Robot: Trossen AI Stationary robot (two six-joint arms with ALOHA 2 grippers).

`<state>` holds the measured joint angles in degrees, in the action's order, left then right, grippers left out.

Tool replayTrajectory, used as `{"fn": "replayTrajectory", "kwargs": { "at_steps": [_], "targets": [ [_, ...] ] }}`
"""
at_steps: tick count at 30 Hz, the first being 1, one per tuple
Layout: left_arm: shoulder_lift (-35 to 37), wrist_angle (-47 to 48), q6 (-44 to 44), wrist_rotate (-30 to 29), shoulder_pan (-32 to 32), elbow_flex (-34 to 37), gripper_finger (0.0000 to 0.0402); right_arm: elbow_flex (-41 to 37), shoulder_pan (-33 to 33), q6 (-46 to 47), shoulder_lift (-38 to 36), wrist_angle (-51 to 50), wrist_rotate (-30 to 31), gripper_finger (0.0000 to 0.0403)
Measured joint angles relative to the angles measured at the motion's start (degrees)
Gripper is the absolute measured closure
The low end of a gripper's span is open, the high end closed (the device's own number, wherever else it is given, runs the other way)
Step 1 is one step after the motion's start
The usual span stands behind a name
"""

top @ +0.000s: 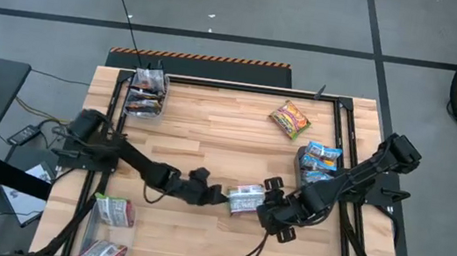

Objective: Sort Maruchan noodles
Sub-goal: Put the green noodle pack into the bottom transparent bin

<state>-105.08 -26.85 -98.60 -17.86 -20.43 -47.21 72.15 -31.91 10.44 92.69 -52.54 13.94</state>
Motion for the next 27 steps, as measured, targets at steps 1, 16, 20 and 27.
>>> {"fn": "replayTrajectory", "kwargs": {
  "at_steps": [1, 16, 20, 27],
  "targets": [
    [-1.3, -2.1, 0.0, 0.5, 0.1, -0.4, 0.0149, 0.0, 0.2, 0.0, 0.0, -0.3, -0.2, 0.0184],
    [-12.0, -14.4, -4.0, -0.4, 3.0, -3.3, 0.0123, 0.1, -1.7, 6.1, -1.6, -1.2, -1.8, 0.0184],
    [-12.7, -14.3, -5.1, 1.5, 3.8, -3.7, 0.0123, 0.1, -1.7, 6.9, -1.6, -1.3, -1.8, 0.0184],
    [-13.0, -4.7, -2.3, 4.3, 3.8, -9.8, 0.0123, 0.1, -1.7, 10.8, -1.6, -1.6, -2.1, 0.0184]
  ]
}}
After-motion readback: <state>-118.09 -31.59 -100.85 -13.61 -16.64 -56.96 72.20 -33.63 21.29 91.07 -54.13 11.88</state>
